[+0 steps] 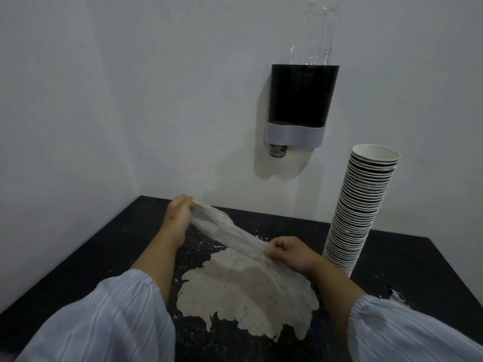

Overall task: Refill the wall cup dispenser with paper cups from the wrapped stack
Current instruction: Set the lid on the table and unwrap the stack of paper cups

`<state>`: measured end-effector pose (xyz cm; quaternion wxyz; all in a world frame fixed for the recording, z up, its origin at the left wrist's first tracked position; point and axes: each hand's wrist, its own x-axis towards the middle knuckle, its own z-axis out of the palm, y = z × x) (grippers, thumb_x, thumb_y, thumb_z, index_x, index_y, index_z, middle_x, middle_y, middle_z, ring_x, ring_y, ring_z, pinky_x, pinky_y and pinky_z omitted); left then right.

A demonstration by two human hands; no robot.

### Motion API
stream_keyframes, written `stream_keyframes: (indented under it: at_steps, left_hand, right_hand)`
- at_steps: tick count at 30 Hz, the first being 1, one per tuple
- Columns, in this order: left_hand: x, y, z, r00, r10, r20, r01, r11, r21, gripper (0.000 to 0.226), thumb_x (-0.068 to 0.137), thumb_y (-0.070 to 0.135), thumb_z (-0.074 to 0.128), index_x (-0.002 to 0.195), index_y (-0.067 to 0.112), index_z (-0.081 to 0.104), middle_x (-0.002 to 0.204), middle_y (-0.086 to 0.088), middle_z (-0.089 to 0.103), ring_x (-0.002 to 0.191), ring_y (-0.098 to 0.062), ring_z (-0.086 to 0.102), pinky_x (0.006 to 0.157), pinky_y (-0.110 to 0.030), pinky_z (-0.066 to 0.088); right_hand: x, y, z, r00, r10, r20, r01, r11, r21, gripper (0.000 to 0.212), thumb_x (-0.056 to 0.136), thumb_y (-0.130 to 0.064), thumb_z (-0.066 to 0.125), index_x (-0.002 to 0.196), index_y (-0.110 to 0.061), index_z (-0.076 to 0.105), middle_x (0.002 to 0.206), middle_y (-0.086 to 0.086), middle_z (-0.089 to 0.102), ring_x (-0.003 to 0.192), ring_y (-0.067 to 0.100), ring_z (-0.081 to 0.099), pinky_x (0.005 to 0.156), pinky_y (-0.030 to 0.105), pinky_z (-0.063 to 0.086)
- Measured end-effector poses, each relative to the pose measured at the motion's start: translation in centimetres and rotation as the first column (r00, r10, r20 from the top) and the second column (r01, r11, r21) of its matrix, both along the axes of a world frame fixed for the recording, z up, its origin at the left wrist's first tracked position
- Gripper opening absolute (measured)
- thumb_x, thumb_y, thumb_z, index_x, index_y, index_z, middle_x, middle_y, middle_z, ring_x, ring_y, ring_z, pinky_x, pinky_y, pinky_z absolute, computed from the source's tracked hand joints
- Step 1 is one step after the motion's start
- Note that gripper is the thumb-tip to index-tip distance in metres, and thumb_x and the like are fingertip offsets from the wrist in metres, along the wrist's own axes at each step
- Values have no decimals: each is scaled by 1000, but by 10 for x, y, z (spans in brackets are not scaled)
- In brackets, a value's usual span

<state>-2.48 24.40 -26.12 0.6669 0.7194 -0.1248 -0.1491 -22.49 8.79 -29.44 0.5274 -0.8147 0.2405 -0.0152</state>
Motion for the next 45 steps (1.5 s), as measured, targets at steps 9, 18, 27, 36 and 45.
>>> stream_keyframes:
  at_steps: [9, 18, 27, 36, 45]
  left_hand:
    - [-1, -1, 7, 976, -11, -216, -41, 971, -234, 23, 93, 9, 40, 80, 17, 56, 82, -5, 51, 72, -19, 48, 59, -32, 43]
    - [-22, -11, 17, 932, -242, -271, 124, 913, -389, 17, 94, 18, 48, 89, 11, 62, 86, -7, 55, 81, -21, 54, 76, -36, 48]
    - [-17, -8, 15, 919, -321, 229, 270, 935, 229, 29, 89, 5, 46, 102, 24, 65, 108, 2, 57, 93, -11, 53, 79, -25, 47]
    - [-2, -19, 12, 694, -606, 389, 223, 695, 684, 14, 76, 49, 62, 64, 42, 63, 84, 19, 65, 91, -12, 62, 93, -46, 47]
    - [33, -4, 21, 954, 127, 273, -154, 985, 82, 10, 89, 19, 60, 80, 15, 58, 85, -2, 60, 91, -26, 57, 71, -26, 45]
  right_hand:
    - [9, -1, -2, 994, 31, -106, -27, 999, 45, 27, 84, -19, 66, 110, -20, 58, 119, 8, 59, 107, 22, 58, 97, 40, 48]
    - [32, 28, 24, 997, 40, 59, -55, 962, 266, 28, 89, -44, 55, 109, -26, 60, 113, -1, 60, 105, 20, 57, 86, 33, 48]
    - [46, 33, 17, 991, -67, 117, 67, 998, 2, 33, 83, -20, 67, 114, -18, 55, 107, 3, 58, 85, 11, 59, 64, 18, 47]
    - [53, 30, 16, 972, -116, 204, 126, 991, -39, 45, 81, -14, 70, 121, -15, 51, 106, 1, 53, 93, 15, 54, 78, 25, 49]
    - [34, 10, -1, 995, -98, 18, 95, 990, 107, 18, 89, -20, 60, 73, -14, 58, 74, 5, 57, 64, 13, 52, 65, 28, 46]
